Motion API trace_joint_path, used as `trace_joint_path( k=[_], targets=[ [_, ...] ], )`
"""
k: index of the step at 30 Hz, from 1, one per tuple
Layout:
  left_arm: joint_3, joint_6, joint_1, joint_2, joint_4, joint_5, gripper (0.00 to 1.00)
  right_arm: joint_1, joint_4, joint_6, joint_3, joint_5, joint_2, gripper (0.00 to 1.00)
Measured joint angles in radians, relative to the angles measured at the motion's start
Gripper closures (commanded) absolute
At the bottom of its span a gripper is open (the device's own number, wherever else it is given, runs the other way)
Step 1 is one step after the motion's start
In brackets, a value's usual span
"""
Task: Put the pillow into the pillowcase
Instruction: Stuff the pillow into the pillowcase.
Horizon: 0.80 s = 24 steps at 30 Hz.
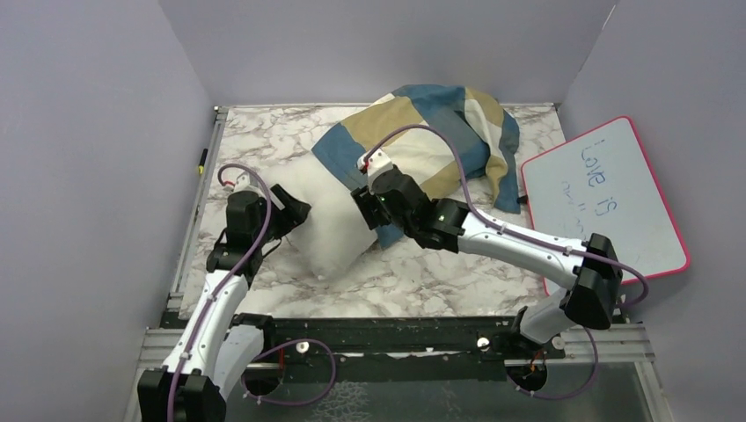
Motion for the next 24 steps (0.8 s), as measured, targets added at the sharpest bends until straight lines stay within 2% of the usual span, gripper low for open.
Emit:
trace_joint_path(
  k=[4, 5, 6, 7, 9, 10, 11, 14, 16, 19, 24],
  targets=[
    [-0.089, -0.041, 0.000, -0.057, 0.003, 0.041, 0.22, 0.000, -0.019, 0.007, -0.089, 0.029, 0.021, 0.33],
    [-0.107, -0.052, 0.000, -0.063, 0.011, 0.047, 0.24, 0.000, -0.021, 0.007, -0.102, 0.041, 0.031, 0.33],
    [-0.125, -0.068, 0.000, -0.065, 0.029, 0.055, 0.31, 0.000, -0.021, 0.007, -0.109, 0.053, 0.043, 0.36],
    [-0.137, -0.080, 0.000, -0.065, 0.047, 0.060, 0.42, 0.000, -0.020, 0.008, -0.110, 0.077, 0.068, 0.41],
    [-0.166, -0.114, 0.000, -0.058, 0.104, 0.073, 0.78, 0.000, -0.020, 0.007, -0.110, 0.095, 0.090, 0.59],
    [-0.183, -0.141, 0.000, -0.050, 0.143, 0.083, 0.91, 0.000, -0.019, 0.005, -0.110, 0.104, 0.103, 0.67],
    [-0.196, -0.154, 0.000, -0.042, 0.182, 0.088, 1.00, 0.000, -0.017, 0.002, -0.109, 0.107, 0.117, 0.76],
    [-0.223, -0.212, -0.002, -0.020, 0.264, 0.089, 1.00, 0.000, -0.022, -0.017, -0.071, 0.074, 0.165, 0.87],
    [-0.225, -0.238, -0.010, -0.019, 0.284, 0.065, 1.00, -0.001, -0.042, -0.031, -0.002, -0.003, 0.199, 0.90],
    [-0.228, -0.269, -0.030, -0.027, 0.301, -0.008, 1.00, -0.003, -0.032, -0.027, 0.122, -0.189, 0.237, 0.94],
    [-0.246, -0.318, -0.089, -0.026, 0.327, -0.094, 1.00, 0.028, 0.113, 0.031, 0.262, -0.538, 0.294, 0.97]
  ],
)
